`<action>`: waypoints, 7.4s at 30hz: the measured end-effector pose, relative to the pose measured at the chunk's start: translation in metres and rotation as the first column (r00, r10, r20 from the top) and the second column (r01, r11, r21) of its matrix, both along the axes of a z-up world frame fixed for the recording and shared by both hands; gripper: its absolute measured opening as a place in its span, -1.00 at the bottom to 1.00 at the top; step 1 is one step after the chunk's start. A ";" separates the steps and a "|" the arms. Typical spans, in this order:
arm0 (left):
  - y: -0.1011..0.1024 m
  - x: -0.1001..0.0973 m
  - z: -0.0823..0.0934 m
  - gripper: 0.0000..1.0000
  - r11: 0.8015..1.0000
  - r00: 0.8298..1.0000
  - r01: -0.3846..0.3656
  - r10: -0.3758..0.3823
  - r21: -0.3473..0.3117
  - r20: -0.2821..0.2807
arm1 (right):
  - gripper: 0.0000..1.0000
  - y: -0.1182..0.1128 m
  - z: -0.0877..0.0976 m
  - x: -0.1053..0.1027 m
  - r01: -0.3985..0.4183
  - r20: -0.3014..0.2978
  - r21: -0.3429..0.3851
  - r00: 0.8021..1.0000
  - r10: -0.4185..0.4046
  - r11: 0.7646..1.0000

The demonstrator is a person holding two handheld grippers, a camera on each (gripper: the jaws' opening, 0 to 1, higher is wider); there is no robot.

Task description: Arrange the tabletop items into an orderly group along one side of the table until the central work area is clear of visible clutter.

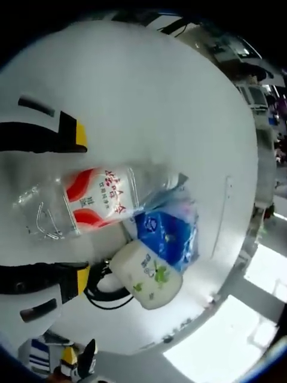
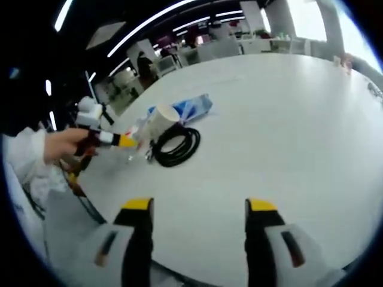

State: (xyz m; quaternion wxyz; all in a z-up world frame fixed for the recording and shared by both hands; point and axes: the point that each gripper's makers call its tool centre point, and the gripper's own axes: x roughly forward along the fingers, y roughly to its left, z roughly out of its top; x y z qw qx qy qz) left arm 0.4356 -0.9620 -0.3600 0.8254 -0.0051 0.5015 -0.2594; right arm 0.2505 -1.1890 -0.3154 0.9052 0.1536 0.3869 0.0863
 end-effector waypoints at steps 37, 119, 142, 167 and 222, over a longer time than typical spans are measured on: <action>0.010 -0.004 0.023 -0.35 0.994 0.995 -0.095 0.097 -0.057 0.029 | 0.11 0.016 0.005 0.010 -0.040 0.015 0.013 0.999 0.040 0.999; 0.016 -0.093 0.174 -0.26 0.965 0.772 0.151 0.020 -0.213 0.636 | 0.01 0.233 0.191 0.139 -0.434 0.433 0.360 0.862 0.264 0.826; 0.025 -0.097 0.167 -0.25 0.973 0.772 0.108 0.047 -0.203 0.634 | -0.56 0.264 0.189 0.138 -0.513 0.434 0.370 0.833 0.344 0.774; 0.042 -0.088 0.150 -0.14 0.985 0.794 0.031 0.080 -0.171 0.603 | -0.60 0.298 0.192 0.129 -0.732 0.547 0.062 0.594 0.590 0.679; 0.071 -0.115 0.105 0.44 0.973 0.824 -0.083 0.189 -0.215 0.534 | -0.58 0.315 0.123 0.306 -0.708 0.612 -0.116 0.502 0.612 0.697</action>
